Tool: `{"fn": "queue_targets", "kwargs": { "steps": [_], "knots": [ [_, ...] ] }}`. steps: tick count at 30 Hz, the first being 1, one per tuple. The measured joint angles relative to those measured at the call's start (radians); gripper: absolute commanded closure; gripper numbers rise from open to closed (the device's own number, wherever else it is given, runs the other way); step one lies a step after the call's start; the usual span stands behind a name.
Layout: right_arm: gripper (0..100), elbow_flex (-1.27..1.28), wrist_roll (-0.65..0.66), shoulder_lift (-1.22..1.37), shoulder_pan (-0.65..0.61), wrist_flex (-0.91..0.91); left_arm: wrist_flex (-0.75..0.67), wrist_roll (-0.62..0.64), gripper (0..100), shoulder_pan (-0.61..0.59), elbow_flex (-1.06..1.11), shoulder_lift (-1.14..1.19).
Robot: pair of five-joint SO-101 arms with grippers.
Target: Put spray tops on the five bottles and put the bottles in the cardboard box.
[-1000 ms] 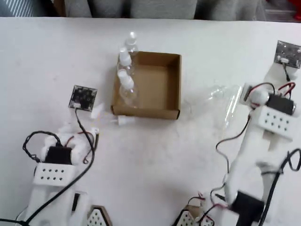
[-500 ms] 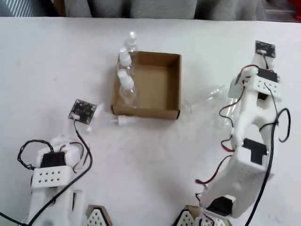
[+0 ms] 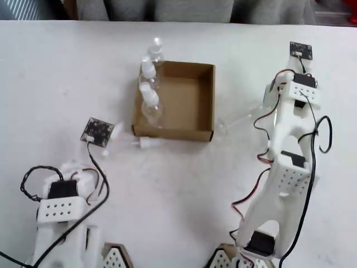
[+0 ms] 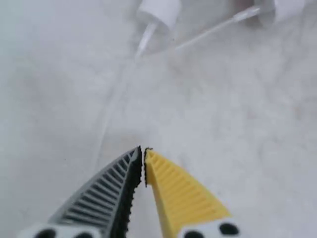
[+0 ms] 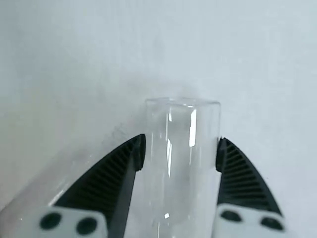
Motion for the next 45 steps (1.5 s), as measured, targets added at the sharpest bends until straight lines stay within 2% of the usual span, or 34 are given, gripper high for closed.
{"fn": "queue_targets", "kwargs": {
  "steps": [6, 12, 18, 23, 28, 34, 40, 45],
  "knots": [
    [81.8, -0.110, 0.008, 0.089, 0.000, 0.103, -0.020, 0.000, 98, 0.000, 0.000, 0.000],
    [95.4, -0.276, 0.167, 0.127, 0.006, 0.301, -0.020, 0.000, 98, 0.000, 0.000, 0.000],
    [93.9, -0.422, 0.333, 0.135, 0.043, 0.545, -0.023, 0.000, 98, 0.000, 0.000, 0.000],
    [93.9, -0.414, 0.422, 0.114, 0.103, 0.569, -0.023, 0.000, 98, 0.000, 0.000, 0.000],
    [93.9, -0.262, 0.451, -0.052, 0.153, 0.571, -0.025, 0.000, 98, 0.000, 0.000, 0.000],
    [93.9, 0.048, 0.512, -0.373, 0.109, 0.572, -0.025, 0.000, 98, 0.000, 0.000, 0.000],
    [93.9, 0.384, 0.529, -0.698, -0.064, 0.572, -0.025, 0.000, 98, -0.002, 0.000, 0.000],
    [93.9, 0.632, 0.535, -0.937, -0.278, 0.572, -0.025, 0.000, 98, -0.002, 0.000, 0.000]
  ]
}}
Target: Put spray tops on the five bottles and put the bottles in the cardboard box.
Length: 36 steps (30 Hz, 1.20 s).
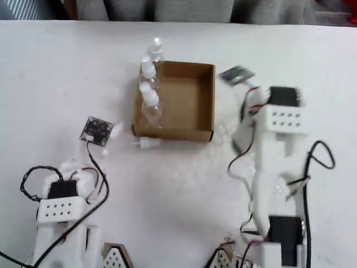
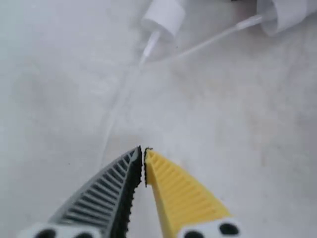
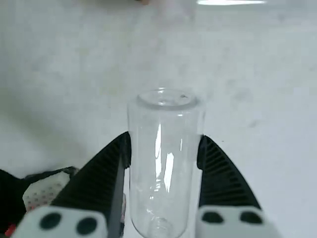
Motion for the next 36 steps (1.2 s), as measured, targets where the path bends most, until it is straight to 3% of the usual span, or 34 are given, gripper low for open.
{"fn": "queue_targets", "kwargs": {
  "steps": [8, 16, 22, 29, 36],
  "knots": [
    [93.8, 0.330, 0.218, -0.287, -0.417, -0.021, 0.000, 0.000, 98, -0.002, 0.000, 0.000],
    [93.8, 0.663, 0.433, -0.396, -0.681, -0.272, 0.000, 0.000, 98, -0.002, 0.000, 0.000],
    [91.9, 0.733, 0.443, -0.400, -0.720, -0.404, 0.000, 0.000, 98, -0.002, 0.000, 0.000],
    [71.6, 0.773, 0.371, -0.400, -0.718, -0.479, 0.000, 0.000, 98, -0.002, 0.000, 0.000],
    [71.4, 0.772, 0.336, -0.400, -0.717, -0.482, 0.000, 0.000, 98, -0.002, 0.000, 0.000]
  ]
}}
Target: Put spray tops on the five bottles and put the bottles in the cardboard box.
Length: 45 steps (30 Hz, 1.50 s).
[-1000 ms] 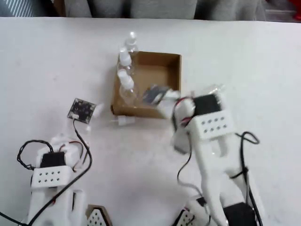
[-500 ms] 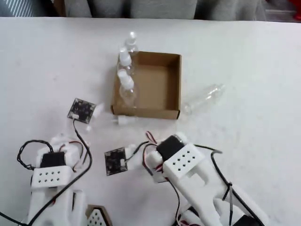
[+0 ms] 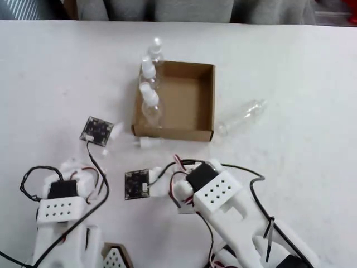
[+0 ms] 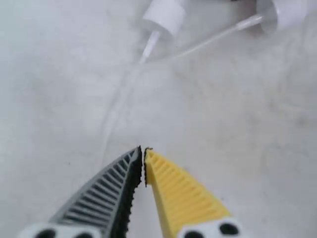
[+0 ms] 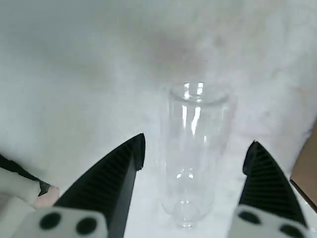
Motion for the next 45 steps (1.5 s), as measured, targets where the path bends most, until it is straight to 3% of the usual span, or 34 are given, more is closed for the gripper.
{"fn": "queue_targets", "kwargs": {
  "steps": [6, 13, 24, 32, 36, 41, 45],
  "knots": [
    [72.2, -0.152, -0.012, 0.000, 0.103, 0.143, 0.000, 0.000, 98, 0.000, 0.000, 0.000],
    [97.5, -0.315, -0.146, 0.000, 0.336, 0.304, 0.000, 0.000, 98, 0.000, 0.000, 0.000],
    [96.4, -0.305, -0.226, -0.002, 0.819, 0.331, 0.000, 0.000, 98, 0.000, 0.000, 0.000],
    [96.2, -0.095, -0.226, -0.008, 1.181, 0.229, -0.041, 0.000, 98, 0.006, -0.029, 0.000],
    [96.2, 0.049, -0.230, -0.008, 1.297, 0.107, 0.066, 0.000, 98, 0.103, -0.161, 0.002],
    [96.2, 0.176, -0.334, -0.008, 1.389, -0.028, 0.253, -0.006, 98, 0.322, -0.362, 0.009],
    [96.1, 0.189, -0.358, -0.008, 1.494, -0.052, 0.350, -0.087, 95, 0.483, -0.476, 0.009]
  ]
}}
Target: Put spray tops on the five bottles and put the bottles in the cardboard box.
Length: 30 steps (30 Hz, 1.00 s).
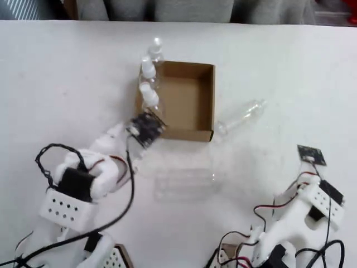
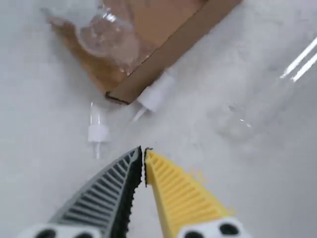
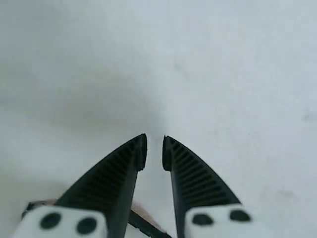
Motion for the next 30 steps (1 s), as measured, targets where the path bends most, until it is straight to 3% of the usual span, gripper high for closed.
{"fn": "queue_targets", "kwargs": {
  "steps": [5, 11, 17, 24, 30],
  "knots": [
    [96.1, 0.061, 0.000, 0.000, 0.124, -0.055, 0.025, -0.071, 83, 0.176, -0.028, 0.000],
    [96.1, 0.063, -0.002, 0.000, 0.212, -0.100, 0.020, -0.080, 82, 0.339, -0.031, 0.020],
    [96.1, 0.063, 0.000, 0.000, 0.215, -0.100, -0.035, -0.209, 82, 0.463, -0.035, 0.209],
    [96.1, 0.063, 0.000, 0.000, 0.215, -0.101, -0.092, -0.249, 68, 0.537, -0.126, 0.381],
    [96.4, 0.087, 0.000, 0.000, 0.204, -0.114, -0.092, -0.252, 68, 0.539, -0.265, 0.529]
  ]
}}
